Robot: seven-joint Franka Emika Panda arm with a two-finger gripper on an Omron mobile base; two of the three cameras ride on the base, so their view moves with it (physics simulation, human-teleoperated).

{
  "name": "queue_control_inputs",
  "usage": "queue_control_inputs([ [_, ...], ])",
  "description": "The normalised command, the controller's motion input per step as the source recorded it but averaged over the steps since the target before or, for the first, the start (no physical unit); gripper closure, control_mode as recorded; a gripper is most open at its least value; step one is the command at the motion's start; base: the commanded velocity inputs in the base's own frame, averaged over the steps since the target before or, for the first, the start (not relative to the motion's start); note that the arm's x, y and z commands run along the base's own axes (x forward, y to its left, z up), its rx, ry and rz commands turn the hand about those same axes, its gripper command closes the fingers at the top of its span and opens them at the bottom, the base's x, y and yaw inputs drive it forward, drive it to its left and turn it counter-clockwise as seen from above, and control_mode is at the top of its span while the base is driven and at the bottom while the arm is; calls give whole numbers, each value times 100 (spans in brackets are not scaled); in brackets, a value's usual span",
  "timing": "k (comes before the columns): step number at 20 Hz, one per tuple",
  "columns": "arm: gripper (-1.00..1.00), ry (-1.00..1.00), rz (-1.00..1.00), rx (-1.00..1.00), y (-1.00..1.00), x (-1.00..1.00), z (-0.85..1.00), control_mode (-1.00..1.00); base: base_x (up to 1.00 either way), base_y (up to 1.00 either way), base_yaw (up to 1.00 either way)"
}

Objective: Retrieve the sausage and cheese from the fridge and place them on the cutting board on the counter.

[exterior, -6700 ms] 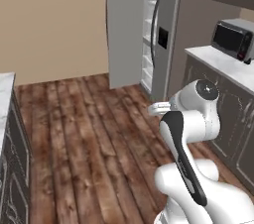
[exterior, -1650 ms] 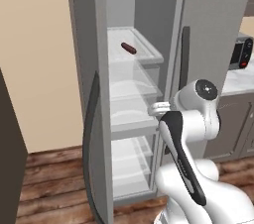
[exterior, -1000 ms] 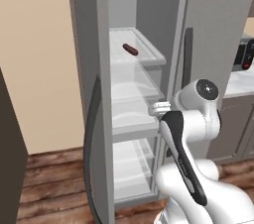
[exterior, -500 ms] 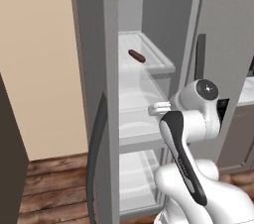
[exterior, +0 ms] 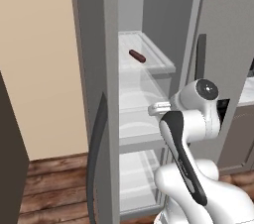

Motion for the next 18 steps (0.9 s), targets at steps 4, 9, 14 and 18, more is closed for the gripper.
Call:
queue_control_inputs([
  [4,-100,0,0,0,0,0,0,100,0,0,0],
  [9,-100,0,0,0,0,0,0,100,0,0,0],
  [14,-100,0,0,0,0,0,0,-100,0,0,0],
  [18,-100,0,0,0,0,0,0,-100,0,0,0],
])
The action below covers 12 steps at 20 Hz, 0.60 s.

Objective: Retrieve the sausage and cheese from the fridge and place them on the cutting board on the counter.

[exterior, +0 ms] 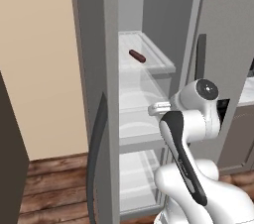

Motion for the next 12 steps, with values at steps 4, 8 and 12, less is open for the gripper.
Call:
queue_control_inputs([
  [4,-100,0,0,0,0,0,0,-100,0,0,0],
  [8,-100,0,0,0,0,0,0,-100,0,0,0],
  [12,-100,-3,0,0,2,-1,-1,-100,0,0,0],
])
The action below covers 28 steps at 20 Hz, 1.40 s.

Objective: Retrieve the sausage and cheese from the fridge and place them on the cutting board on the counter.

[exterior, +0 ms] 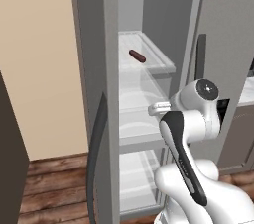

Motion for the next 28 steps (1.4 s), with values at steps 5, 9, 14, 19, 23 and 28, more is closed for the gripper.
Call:
queue_control_inputs([
  [5,-100,-16,0,0,12,6,40,-100,0,0,0],
  [9,-100,-9,0,0,23,0,86,-100,0,0,0],
  [14,-100,-1,0,-2,4,18,74,-100,0,0,0],
  [19,-100,4,6,-2,-6,4,55,-100,0,0,0],
  [23,-100,0,19,-4,-17,0,28,-100,0,0,0],
  [28,-100,0,15,-6,-8,20,0,-100,0,0,0],
])
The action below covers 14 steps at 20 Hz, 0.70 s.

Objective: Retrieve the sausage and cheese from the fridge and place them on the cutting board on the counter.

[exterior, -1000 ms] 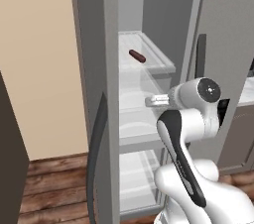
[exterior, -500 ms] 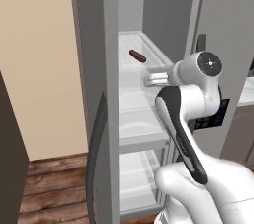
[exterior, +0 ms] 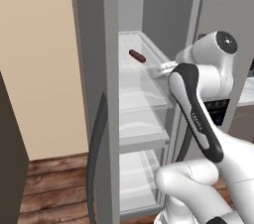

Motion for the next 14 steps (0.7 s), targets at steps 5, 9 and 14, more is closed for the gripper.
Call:
queue_control_inputs([
  [5,-100,0,1,-10,0,53,0,-100,0,0,0],
  [9,-100,-1,0,-10,0,63,0,-100,0,0,0],
  [14,-100,-1,0,-4,0,65,0,-100,0,0,0],
])
